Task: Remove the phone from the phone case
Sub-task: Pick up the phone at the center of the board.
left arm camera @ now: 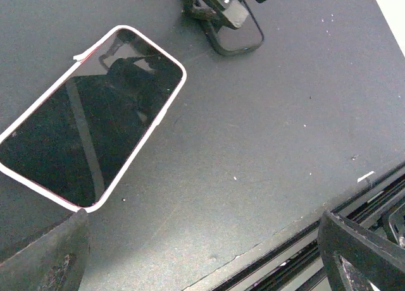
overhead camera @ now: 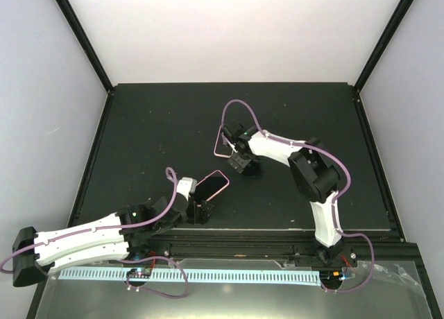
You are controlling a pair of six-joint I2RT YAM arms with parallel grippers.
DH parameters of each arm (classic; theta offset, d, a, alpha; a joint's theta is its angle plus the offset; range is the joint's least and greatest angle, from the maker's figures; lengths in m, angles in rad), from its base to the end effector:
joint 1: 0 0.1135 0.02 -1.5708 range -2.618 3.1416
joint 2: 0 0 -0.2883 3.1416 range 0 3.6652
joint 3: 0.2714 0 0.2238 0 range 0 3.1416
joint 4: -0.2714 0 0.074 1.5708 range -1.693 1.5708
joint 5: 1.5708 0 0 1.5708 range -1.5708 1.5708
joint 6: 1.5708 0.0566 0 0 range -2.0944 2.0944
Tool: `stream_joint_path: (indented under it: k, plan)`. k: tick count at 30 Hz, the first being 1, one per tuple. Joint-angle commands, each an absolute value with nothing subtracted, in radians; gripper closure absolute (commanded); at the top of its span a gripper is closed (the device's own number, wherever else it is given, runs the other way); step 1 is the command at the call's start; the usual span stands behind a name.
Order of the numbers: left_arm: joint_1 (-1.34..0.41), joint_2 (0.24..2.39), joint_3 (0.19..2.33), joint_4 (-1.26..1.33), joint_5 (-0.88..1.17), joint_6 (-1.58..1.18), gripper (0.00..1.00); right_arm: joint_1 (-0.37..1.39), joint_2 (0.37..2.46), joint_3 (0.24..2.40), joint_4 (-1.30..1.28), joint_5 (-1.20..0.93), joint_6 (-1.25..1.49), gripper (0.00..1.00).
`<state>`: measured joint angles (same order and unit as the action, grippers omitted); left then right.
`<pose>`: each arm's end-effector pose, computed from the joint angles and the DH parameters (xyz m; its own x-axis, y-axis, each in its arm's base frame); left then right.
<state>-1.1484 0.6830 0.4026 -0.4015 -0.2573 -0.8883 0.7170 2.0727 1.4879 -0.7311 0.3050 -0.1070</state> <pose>0.0624 -0.1036 0.2123 -0.7846 -0.0849 -0.6141 0.3048 0.8098 -0.5013 0.3156 0.2526 0.1734 -0.6644 -0.7143 -0.2197 -0.6444 0.6964 -0.3159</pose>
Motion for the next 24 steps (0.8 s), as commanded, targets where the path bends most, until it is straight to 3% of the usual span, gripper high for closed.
stream_joint_path:
  k: [1,5,11,24]
  plan:
    - [-1.143,0.691,0.416,-0.369,-0.256,-0.892,0.01,0.651,2.030,1.387,-0.733,0.371,-0.133,0.00]
    - [-1.143,0.712,0.416,-0.337,-0.244,-0.878,0.01,0.607,2.011,1.362,-0.740,0.305,-0.135,0.00]
    - [-1.143,0.758,0.451,-0.351,-0.226,-0.850,0.01,0.517,2.058,1.405,-0.827,0.045,-0.145,0.00]
    - [-1.143,0.745,0.429,-0.311,-0.210,-0.866,0.01,0.509,2.088,1.403,-0.904,0.019,-0.318,0.11]
